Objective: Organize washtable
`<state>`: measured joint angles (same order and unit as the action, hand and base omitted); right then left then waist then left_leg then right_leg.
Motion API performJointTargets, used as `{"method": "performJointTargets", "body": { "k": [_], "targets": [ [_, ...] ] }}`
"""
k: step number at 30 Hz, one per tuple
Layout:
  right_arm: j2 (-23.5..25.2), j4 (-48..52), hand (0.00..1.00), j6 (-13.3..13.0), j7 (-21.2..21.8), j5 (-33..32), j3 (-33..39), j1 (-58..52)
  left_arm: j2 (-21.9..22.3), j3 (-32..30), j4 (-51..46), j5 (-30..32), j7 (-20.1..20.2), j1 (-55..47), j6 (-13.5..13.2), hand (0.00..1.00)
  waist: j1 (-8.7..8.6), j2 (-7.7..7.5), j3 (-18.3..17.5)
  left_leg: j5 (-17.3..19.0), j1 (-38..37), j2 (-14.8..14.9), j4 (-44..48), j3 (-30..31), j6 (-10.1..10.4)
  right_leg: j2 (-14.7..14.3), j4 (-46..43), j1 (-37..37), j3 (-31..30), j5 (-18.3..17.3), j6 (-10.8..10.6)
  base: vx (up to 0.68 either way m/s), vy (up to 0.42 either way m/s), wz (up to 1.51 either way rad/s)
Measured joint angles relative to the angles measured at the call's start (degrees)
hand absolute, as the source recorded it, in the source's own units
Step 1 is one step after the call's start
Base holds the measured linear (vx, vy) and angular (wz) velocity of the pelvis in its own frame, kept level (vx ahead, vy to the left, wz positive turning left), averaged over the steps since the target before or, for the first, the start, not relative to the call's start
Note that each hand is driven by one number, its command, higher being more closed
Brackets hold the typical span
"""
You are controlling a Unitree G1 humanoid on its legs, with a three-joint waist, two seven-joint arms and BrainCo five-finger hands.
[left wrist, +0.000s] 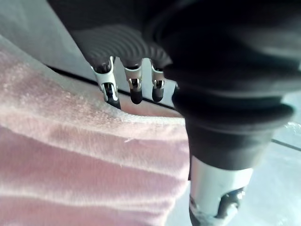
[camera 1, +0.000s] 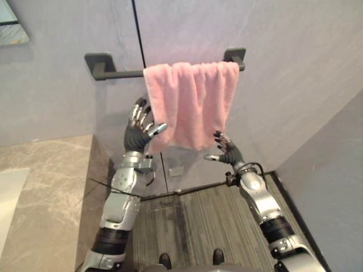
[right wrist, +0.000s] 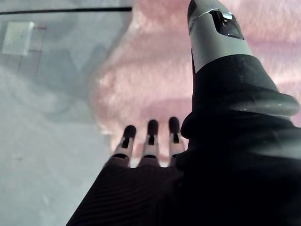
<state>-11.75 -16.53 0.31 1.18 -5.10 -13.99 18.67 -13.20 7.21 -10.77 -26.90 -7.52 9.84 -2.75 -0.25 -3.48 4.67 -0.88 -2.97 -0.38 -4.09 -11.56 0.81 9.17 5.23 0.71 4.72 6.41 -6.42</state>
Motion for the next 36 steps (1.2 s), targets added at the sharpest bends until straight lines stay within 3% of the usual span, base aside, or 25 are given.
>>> {"method": "performJointTargets", "body": {
  "k": [8,20,28,36],
  "targets": [
    [-4.97,-8.01,0.0,0.1,0.21,1.23,-6.87,13.41,-4.37,7.28,5.67,-2.93,1.31,10.1,-0.04,0.0,1.03,0.4,0.02,-0.32,0.43,0.03,0.02,0.15,-0.27,-0.05,0.09,-0.05,0.06,0.06,0.05,0.0,0.0,0.0],
    [-4.26,-14.19,0.0,1.27,-2.5,5.65,-9.39,22.36,-5.64,10.58,15.87,-3.92,-0.79,22.49,-0.02,0.0,1.04,0.92,0.64,-0.88,3.99,-0.04,0.36,0.18,-0.83,-0.06,0.28,-3.24,0.07,1.62,0.95,0.0,0.0,0.0],
    [-4.34,-14.19,0.0,1.54,-2.5,5.93,-8.88,22.45,-6.15,6.48,15.74,-3.87,-1.61,21.38,-0.01,0.0,1.09,1.04,1.1,-0.93,4.3,0.08,0.35,0.0,-0.8,-0.16,0.3,-3.65,0.1,1.69,1.04,0.0,0.0,0.0],
    [-4.64,-13.55,0.0,1.89,-2.39,7.93,-4.34,18.88,-6.18,-0.92,3.19,-3.45,-1.8,5.61,0.01,0.0,1.9,1.23,1.33,-0.9,3.05,0.43,0.36,1.68,-0.78,-0.13,0.35,-1.48,2.38,1.66,1.02,0.0,-0.014,0.1]
  ]
}}
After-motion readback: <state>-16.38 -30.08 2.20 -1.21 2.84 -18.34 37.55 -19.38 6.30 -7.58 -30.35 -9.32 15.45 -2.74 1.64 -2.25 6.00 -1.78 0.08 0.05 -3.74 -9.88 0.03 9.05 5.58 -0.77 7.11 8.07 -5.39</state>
